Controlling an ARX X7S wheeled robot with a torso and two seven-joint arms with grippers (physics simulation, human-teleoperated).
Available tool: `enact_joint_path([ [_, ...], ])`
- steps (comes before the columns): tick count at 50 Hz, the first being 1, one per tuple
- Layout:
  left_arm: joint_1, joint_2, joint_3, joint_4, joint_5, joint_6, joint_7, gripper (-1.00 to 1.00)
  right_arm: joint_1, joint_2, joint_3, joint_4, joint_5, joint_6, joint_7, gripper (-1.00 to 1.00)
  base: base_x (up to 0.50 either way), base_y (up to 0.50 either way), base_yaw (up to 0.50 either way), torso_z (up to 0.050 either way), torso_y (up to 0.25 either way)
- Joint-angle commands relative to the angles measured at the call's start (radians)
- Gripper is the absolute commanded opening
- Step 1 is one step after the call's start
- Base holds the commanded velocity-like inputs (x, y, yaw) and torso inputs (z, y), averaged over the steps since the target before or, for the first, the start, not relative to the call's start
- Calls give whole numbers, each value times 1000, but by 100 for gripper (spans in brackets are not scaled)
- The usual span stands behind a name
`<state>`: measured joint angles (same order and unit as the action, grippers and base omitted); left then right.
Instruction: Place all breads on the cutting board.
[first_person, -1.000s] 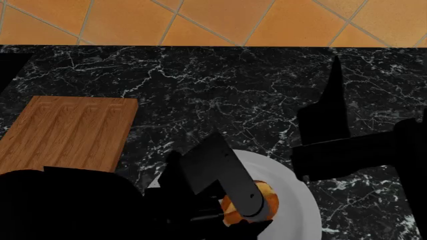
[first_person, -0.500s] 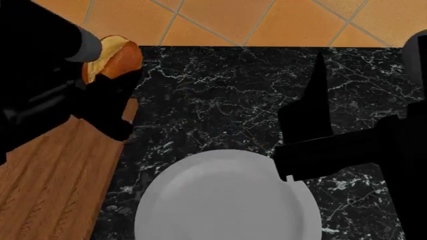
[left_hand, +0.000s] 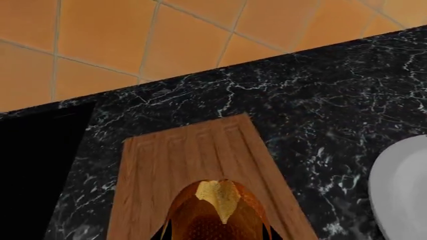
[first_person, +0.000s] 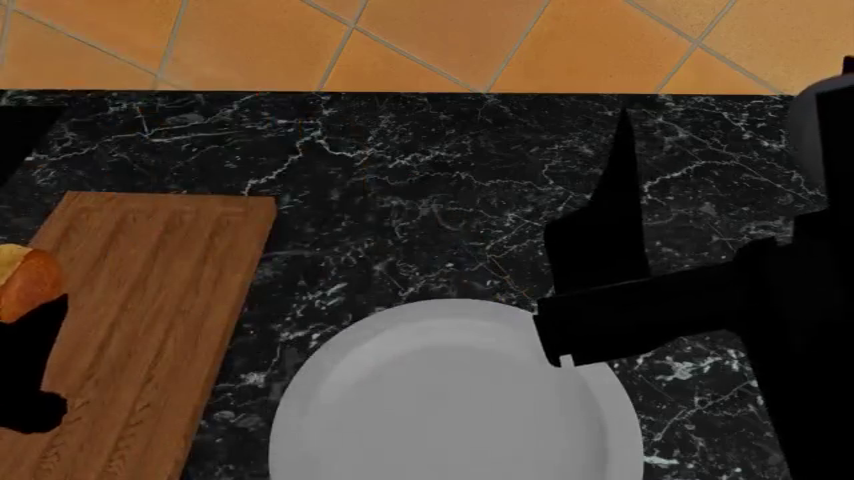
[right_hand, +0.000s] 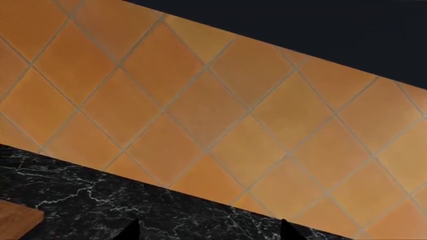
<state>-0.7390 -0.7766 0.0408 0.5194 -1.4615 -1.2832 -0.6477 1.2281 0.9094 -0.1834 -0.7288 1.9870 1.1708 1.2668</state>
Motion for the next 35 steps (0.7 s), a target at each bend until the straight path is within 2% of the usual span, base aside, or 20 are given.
enact_joint_path([
  [1,185,-56,-121,20,42,52,57,-100,-17,-23,44,15,-38,-5,-46,100,0,0,0,0,0],
  [12,302,-60,-98,-56,201,130,160,-100,1,-29,22,20,-37,-7,-39,100,0,0,0,0,0],
  [23,232,-7,36,-115,298,142,218,-100,33,-28,-5,25,-17,-11,-19,100,0,0,0,0,0],
  [29,213,16,18,-96,279,143,170,-100,32,-18,-1,23,-13,-17,-21,100,0,0,0,0,0],
  [30,194,5,7,13,242,130,141,100,25,-17,1,18,-13,-18,-21,100,0,0,0,0,0],
  [35,146,-12,-95,90,43,89,-22,100,11,-13,7,10,-14,-25,-24,100,0,0,0,0,0],
])
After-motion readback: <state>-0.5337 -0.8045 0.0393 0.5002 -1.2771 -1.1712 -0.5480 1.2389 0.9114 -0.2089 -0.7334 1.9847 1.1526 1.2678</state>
